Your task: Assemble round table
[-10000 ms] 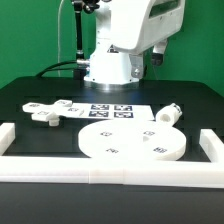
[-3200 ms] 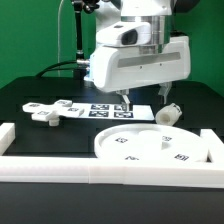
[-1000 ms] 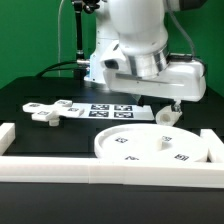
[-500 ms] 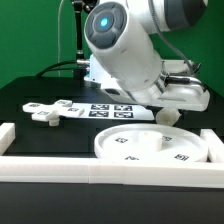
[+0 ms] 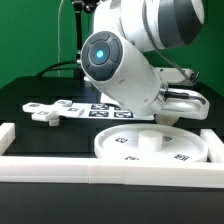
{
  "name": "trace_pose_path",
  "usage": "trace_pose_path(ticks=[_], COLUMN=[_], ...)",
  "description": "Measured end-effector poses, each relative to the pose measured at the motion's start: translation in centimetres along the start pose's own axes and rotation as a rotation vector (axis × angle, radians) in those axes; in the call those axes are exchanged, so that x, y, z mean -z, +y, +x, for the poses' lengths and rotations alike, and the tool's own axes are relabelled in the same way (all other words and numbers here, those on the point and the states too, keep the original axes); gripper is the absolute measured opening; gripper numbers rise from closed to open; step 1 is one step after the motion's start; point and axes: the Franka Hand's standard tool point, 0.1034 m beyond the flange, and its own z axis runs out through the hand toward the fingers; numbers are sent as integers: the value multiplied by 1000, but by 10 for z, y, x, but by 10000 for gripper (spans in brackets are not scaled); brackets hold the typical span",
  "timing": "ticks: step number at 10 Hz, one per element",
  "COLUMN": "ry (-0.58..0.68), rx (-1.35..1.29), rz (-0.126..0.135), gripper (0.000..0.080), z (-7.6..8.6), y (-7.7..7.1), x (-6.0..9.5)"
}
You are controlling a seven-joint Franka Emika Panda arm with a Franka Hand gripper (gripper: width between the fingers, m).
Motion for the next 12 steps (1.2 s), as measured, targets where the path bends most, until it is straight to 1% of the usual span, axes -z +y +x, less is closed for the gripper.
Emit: trace_pose_path(ticks=[2, 4, 5, 6, 7, 10, 11, 12], ry=[10, 21, 31, 33, 32, 33, 35, 36], rx=[-2, 4, 6, 5, 5, 7, 7, 14], rz=[-2, -2, 0, 0, 0, 1, 2, 3], gripper=[649, 649, 527, 527, 406, 406, 406, 406], z=[4, 6, 9, 9, 9, 9, 10, 9], y=[0, 2, 2, 2, 2, 3, 3, 1], x=[-5, -6, -6, -7, -7, -7, -5, -1])
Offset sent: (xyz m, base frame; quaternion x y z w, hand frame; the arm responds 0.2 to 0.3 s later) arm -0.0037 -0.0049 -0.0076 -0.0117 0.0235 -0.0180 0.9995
